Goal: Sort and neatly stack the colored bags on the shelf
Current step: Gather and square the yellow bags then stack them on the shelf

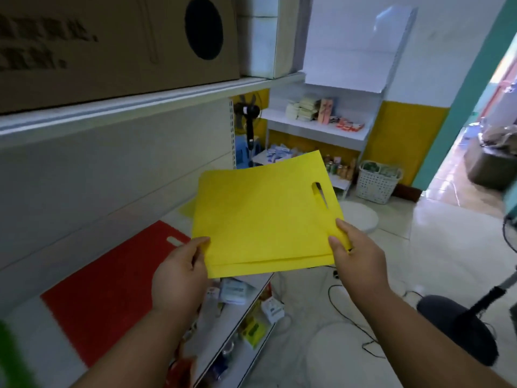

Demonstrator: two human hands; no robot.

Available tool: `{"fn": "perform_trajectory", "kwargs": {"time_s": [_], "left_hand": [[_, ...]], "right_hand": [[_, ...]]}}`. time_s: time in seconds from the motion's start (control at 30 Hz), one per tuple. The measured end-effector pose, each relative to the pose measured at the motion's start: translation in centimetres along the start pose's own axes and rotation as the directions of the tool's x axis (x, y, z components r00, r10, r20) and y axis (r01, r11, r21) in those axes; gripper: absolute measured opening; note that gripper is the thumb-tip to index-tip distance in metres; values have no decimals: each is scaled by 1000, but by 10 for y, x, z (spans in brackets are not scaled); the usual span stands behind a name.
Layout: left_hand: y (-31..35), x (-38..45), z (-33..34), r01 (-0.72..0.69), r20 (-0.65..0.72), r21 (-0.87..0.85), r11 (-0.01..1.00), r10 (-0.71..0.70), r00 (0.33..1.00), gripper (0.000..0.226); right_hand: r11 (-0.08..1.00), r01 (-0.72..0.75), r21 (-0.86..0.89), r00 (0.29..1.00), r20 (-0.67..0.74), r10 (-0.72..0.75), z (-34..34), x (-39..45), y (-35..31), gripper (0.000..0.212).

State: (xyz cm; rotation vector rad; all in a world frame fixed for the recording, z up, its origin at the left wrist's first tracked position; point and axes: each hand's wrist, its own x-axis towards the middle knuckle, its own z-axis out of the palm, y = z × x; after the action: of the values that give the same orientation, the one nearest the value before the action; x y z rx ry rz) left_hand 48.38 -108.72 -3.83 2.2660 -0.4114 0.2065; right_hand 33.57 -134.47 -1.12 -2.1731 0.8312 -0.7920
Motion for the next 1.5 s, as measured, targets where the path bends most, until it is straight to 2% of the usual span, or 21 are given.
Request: {"fn": "perform_trajectory", "kwargs": {"time_s": [0.17,0.3,0.53,0.7,0.8,0.9,1.03,1.17,1.33,1.5], "left_hand": [[10,53,28,94,-89,42,995,-90,992,32],[4,98,50,173,-103,103,979,-163,981,34],[12,139,77,356,-149,161,921,-334,931,33],[19,139,104,477,-202,266,838,-435,877,33],[31,134,130,552,-258,300,778,-491,832,35],[43,133,153,603,-280,346,718,-535,797,38],[48,138,174,635,-258,456,623,-590,765,45],[48,149,184,622,-236,568,540,-616,751,51],[47,160,195,560,-222,683,469,-597,771,50],[43,157,201,568,-267,717,404,-594,759,43]], "right_hand": [[997,62,51,984,162,-70,43,98,11,45],[988,140,63,959,239,-151,87,162,12,44],[972,191,138,863,448,-233,145,254,16,32],[957,179,228,738,612,-283,179,303,32,23],[946,207,250,635,701,-324,193,335,44,19],[916,328,231,530,758,-381,204,365,56,23],[844,518,141,438,804,-403,222,382,60,29],[812,577,89,382,849,-364,241,389,56,41],[753,657,32,347,874,-339,253,397,56,45],[620,783,-55,342,871,-353,250,392,56,31]]}}
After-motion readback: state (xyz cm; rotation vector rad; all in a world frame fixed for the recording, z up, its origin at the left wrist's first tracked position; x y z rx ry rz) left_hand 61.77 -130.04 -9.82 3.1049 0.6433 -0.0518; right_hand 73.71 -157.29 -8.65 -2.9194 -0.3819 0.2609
